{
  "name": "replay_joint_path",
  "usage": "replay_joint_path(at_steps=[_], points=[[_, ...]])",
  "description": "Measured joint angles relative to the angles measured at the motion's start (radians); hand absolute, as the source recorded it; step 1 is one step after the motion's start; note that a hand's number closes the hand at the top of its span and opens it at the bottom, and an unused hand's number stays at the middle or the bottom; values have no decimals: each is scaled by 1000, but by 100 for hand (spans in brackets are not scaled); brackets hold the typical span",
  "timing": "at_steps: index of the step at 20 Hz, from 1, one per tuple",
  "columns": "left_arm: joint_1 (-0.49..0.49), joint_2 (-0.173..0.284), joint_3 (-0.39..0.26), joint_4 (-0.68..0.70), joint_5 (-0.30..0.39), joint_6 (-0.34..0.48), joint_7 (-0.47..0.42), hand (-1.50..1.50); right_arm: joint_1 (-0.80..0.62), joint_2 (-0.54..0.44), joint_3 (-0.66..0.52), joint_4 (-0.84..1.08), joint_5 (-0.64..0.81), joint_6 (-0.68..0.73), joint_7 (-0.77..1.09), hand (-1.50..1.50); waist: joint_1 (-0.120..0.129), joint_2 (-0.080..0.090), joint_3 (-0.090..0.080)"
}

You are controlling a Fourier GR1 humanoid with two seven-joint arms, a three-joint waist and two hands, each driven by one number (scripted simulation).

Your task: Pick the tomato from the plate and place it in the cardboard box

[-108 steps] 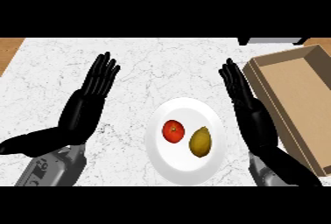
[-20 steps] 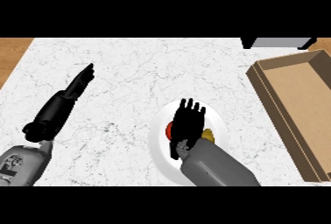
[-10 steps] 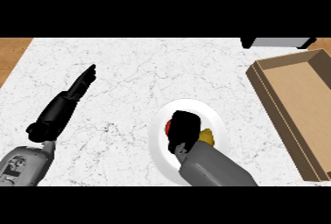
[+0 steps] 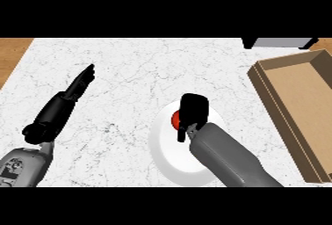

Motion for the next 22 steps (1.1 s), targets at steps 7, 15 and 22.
replay_joint_path(at_steps=[7, 15, 22], points=[[-11, -14, -1, -8, -9, -6, 9, 0, -133, -149, -195, 172, -94, -84, -401, 150, 14, 11, 1], [-15, -14, 33, 16, -14, -29, 2, 0, -281, -187, -225, 231, 6, -159, -497, 150, -1, 3, -1], [22, -30, 33, -8, -35, -23, 8, 0, -349, -244, -309, 144, 59, -223, -356, 150, -18, -5, -1]])
